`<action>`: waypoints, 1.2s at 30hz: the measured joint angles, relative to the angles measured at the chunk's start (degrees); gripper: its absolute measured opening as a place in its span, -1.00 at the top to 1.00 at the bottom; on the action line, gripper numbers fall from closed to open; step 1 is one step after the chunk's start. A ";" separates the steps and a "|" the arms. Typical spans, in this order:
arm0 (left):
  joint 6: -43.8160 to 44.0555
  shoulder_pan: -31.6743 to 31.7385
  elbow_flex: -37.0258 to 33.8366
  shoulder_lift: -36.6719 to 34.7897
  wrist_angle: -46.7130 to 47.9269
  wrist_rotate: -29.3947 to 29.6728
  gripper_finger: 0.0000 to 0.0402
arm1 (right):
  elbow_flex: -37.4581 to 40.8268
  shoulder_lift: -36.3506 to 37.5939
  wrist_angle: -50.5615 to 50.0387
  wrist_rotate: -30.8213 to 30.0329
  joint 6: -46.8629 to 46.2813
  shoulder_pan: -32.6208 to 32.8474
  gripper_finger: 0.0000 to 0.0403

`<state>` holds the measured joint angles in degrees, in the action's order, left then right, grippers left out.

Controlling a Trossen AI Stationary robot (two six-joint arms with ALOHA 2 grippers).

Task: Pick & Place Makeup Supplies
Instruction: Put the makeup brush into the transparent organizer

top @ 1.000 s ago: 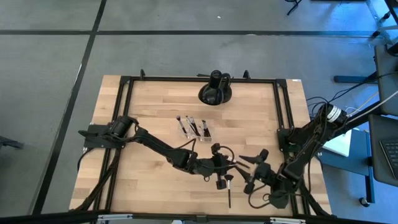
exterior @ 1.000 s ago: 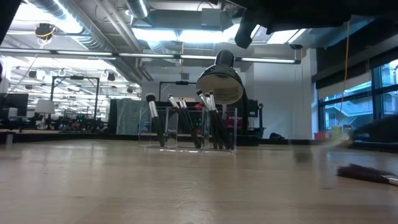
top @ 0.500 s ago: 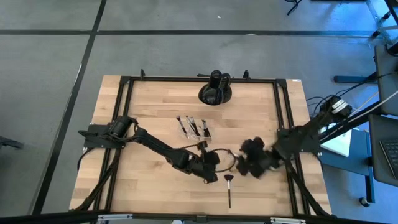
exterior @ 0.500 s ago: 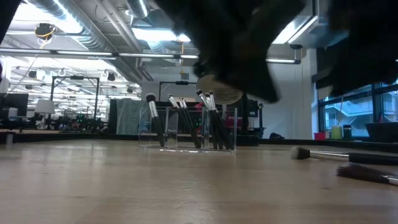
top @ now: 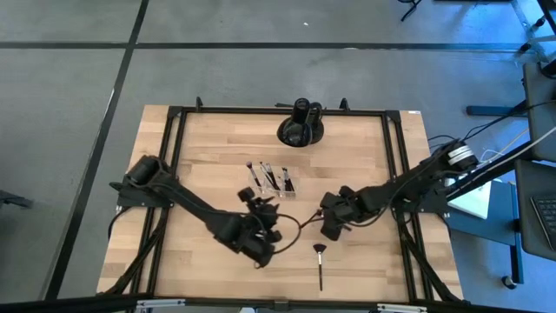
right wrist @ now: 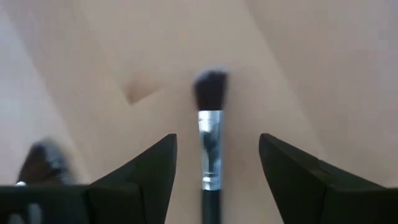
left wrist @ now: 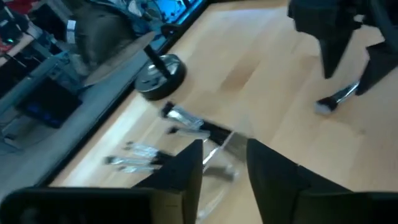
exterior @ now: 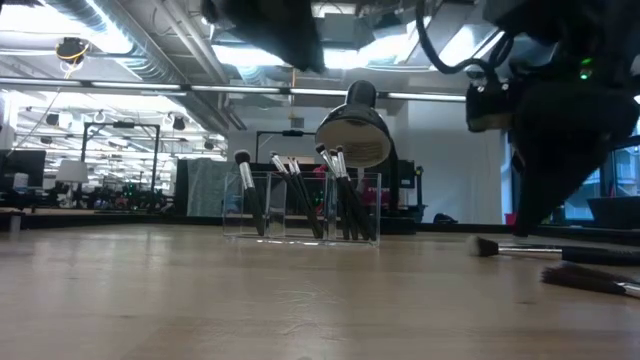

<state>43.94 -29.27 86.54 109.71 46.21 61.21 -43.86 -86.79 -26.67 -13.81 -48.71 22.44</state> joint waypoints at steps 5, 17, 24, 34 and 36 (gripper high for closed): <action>4.69 -1.84 -2.38 -3.68 7.71 0.51 0.26 | -0.04 -3.29 2.34 3.23 1.79 -1.07 -0.05; 20.40 0.14 -22.29 -14.90 9.42 -2.79 0.21 | -2.01 -6.34 -1.06 4.43 0.06 -1.79 0.55; 28.37 1.28 -33.05 -22.38 7.68 -3.58 0.22 | -6.15 -6.66 -5.08 2.35 -2.13 -1.77 0.73; 29.58 1.26 -47.00 -28.58 -5.84 -5.62 0.22 | -12.73 -3.92 0.17 -6.44 -0.74 -1.88 0.65; 27.96 1.26 -48.98 -29.80 -9.43 -5.89 0.22 | -14.25 -2.70 4.03 -7.97 2.56 -1.71 0.69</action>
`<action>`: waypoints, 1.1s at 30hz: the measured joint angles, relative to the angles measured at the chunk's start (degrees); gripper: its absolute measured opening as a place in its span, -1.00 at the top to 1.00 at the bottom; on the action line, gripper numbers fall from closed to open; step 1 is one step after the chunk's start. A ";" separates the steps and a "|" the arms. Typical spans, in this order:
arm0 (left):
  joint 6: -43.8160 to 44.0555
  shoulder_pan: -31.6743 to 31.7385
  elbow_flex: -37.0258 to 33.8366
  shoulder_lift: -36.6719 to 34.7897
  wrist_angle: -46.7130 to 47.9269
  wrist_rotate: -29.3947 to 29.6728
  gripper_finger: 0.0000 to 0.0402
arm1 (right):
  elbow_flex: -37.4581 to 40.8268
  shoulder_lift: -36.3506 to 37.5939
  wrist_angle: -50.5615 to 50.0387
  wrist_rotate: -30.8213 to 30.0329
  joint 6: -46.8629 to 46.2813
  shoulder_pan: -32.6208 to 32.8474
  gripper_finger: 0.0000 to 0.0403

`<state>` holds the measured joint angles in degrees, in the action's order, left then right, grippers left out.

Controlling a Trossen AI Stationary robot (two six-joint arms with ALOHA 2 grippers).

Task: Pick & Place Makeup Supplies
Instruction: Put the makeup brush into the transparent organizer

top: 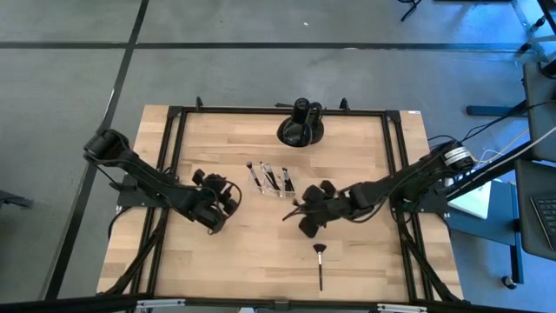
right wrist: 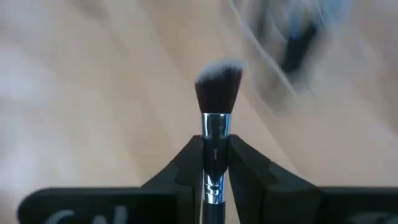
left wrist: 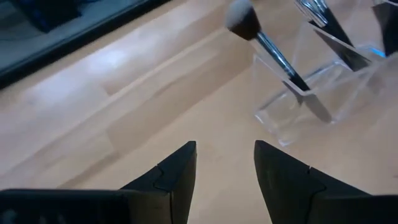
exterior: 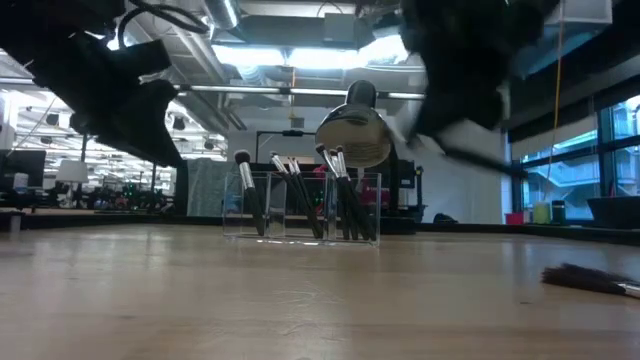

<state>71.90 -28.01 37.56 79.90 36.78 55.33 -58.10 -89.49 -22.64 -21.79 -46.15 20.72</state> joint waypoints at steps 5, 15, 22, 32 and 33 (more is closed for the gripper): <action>-6.70 0.00 -2.73 -1.56 -7.99 -2.34 0.23 | -3.92 1.59 17.08 -1.84 14.28 0.05 0.69; -9.94 0.42 -2.91 -1.54 -10.03 -2.60 0.26 | -4.35 -9.08 55.16 -2.71 35.35 -8.61 0.65; -9.73 0.42 -2.91 -1.54 -9.85 -2.86 0.26 | -4.33 -18.52 67.70 -2.68 34.91 -15.38 0.64; -10.13 0.42 -2.91 -1.54 -10.00 -2.50 0.28 | -11.26 -25.63 59.44 0.45 33.16 -19.40 0.64; -10.13 0.42 -2.91 -1.54 -10.00 -2.64 0.28 | -11.79 -25.80 57.90 0.52 33.27 -19.40 0.64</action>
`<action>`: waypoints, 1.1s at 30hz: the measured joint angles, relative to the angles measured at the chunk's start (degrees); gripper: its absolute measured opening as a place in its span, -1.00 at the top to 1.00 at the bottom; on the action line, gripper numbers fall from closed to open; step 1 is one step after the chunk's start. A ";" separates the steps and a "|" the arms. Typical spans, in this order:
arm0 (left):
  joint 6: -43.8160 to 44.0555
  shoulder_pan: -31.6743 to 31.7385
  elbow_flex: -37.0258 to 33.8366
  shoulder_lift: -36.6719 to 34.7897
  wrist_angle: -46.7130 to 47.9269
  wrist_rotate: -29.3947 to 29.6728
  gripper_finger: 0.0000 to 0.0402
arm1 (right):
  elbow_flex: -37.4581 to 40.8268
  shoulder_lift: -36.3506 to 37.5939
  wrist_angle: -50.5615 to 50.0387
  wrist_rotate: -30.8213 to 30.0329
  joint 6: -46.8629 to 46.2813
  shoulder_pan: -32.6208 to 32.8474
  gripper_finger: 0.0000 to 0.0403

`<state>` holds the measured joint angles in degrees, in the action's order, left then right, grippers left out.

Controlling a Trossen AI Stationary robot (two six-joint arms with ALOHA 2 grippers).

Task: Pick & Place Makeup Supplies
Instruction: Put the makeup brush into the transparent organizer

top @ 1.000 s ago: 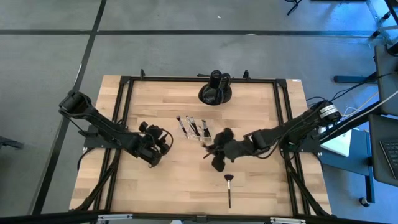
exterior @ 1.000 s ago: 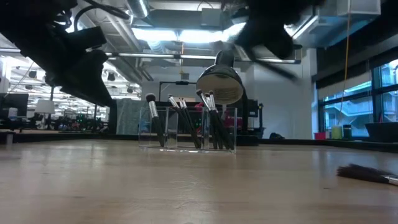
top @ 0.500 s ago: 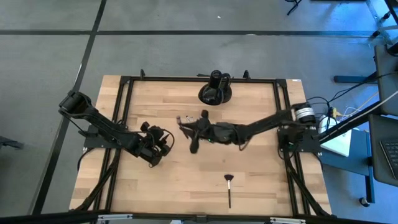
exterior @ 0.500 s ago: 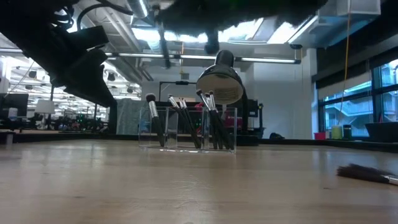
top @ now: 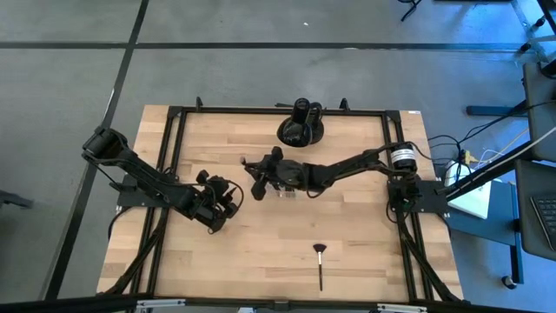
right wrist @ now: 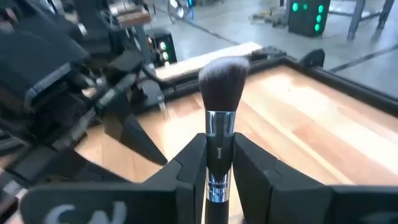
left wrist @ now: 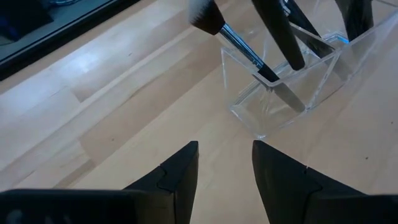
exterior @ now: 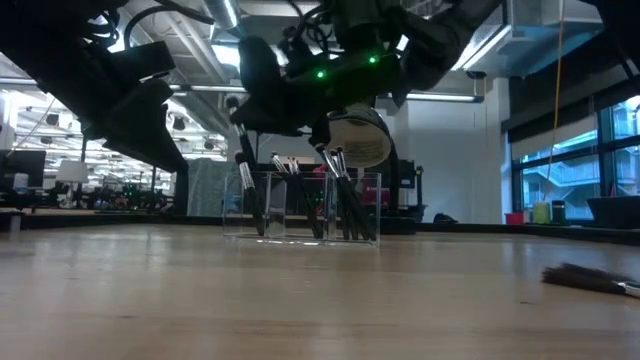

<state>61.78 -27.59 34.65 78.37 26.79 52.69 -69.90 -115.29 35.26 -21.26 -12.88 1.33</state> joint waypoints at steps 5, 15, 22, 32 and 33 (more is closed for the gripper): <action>-0.02 0.00 0.02 0.00 0.01 -0.20 0.26 | -1.06 -0.10 -4.08 -0.15 -0.59 0.06 0.64; -0.02 0.00 0.02 0.02 0.00 -0.24 0.28 | -1.06 -0.10 -6.99 -4.65 -4.65 0.06 0.43; -0.02 0.00 0.02 0.02 0.00 -0.31 0.28 | -1.06 0.02 -7.32 -4.74 -4.94 0.58 0.23; 1.29 0.00 0.02 0.04 -0.02 3.64 0.29 | -1.02 11.91 -24.32 -4.68 -3.19 6.91 0.22; 1.31 0.00 0.02 0.04 -0.02 3.96 0.29 | -1.02 13.58 -28.20 -4.66 -4.00 8.14 0.22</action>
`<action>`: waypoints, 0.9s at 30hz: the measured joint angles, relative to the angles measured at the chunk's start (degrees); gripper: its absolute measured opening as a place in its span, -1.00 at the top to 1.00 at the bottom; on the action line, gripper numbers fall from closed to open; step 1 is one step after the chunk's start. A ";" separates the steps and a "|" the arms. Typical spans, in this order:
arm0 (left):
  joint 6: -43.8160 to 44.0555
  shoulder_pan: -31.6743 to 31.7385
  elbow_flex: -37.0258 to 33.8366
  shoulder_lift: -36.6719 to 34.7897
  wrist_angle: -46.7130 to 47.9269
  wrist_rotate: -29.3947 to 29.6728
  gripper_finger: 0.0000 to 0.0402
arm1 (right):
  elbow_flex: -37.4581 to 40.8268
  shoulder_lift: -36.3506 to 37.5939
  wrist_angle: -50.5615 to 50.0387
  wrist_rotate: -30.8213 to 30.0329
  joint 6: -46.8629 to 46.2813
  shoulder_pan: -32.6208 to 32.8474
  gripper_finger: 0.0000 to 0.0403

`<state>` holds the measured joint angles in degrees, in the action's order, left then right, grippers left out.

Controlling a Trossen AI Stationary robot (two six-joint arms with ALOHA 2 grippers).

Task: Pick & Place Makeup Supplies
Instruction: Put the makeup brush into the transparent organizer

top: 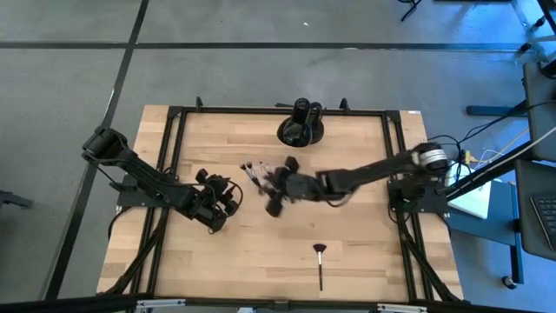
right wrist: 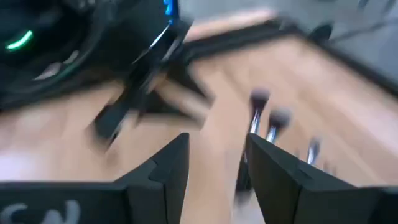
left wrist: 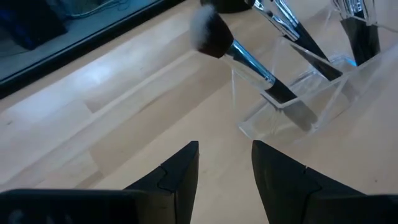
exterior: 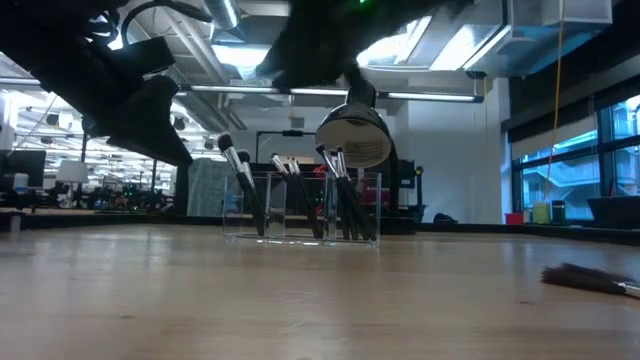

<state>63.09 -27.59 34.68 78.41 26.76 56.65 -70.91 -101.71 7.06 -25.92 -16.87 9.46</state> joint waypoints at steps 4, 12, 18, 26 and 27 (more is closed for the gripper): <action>0.04 0.00 0.00 0.00 -0.02 -0.33 0.29 | -0.08 6.18 -20.07 3.14 -9.58 6.13 0.22; 0.17 0.00 0.00 0.00 -2.42 -0.22 0.29 | 0.00 5.16 -42.38 6.24 -41.41 19.88 0.22; -0.55 0.00 0.00 0.00 -4.70 -0.25 0.29 | 0.00 0.11 -43.36 13.96 -62.94 24.10 0.22; -5.34 0.00 0.04 0.00 -7.79 -1.15 0.29 | 0.00 -5.19 -43.61 23.39 -72.47 24.60 0.22; -5.66 0.00 0.04 0.00 -7.78 -1.40 0.29 | 0.02 -5.99 -43.85 25.47 -73.65 24.69 0.22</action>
<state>57.43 -27.59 34.72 78.41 18.98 55.25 -70.90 -107.69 -36.79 -0.45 -90.52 34.15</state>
